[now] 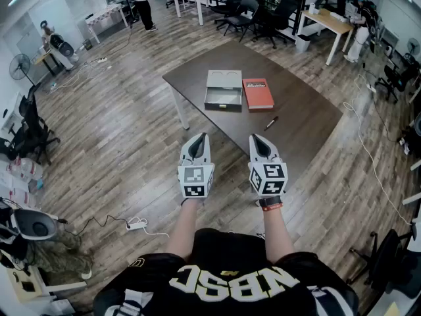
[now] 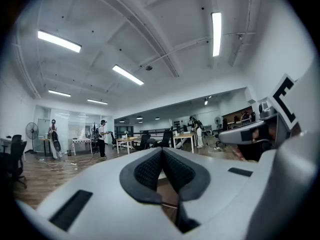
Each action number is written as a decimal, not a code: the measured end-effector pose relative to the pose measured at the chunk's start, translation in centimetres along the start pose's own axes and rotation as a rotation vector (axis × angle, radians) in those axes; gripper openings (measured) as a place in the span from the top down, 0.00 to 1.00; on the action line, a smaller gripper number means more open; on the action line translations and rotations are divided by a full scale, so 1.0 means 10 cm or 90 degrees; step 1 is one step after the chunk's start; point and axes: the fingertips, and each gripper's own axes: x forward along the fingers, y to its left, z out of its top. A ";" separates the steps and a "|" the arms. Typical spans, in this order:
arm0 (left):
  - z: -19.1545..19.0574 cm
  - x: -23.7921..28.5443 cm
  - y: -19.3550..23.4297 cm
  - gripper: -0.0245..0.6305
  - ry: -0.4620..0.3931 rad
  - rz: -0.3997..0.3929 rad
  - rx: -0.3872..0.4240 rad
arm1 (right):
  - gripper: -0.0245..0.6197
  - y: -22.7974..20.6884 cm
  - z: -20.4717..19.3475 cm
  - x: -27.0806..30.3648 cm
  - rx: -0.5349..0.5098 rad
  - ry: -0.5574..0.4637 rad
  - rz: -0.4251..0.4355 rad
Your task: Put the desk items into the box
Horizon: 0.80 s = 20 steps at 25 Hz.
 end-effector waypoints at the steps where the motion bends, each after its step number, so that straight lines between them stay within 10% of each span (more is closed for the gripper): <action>1: -0.02 -0.02 -0.05 0.94 -0.003 -0.003 -0.014 | 0.95 -0.03 -0.04 -0.02 0.002 0.004 -0.001; 20: -0.36 1.27 0.04 0.94 0.019 -0.076 -0.082 | 0.95 -0.51 -0.18 1.03 0.094 0.018 -0.007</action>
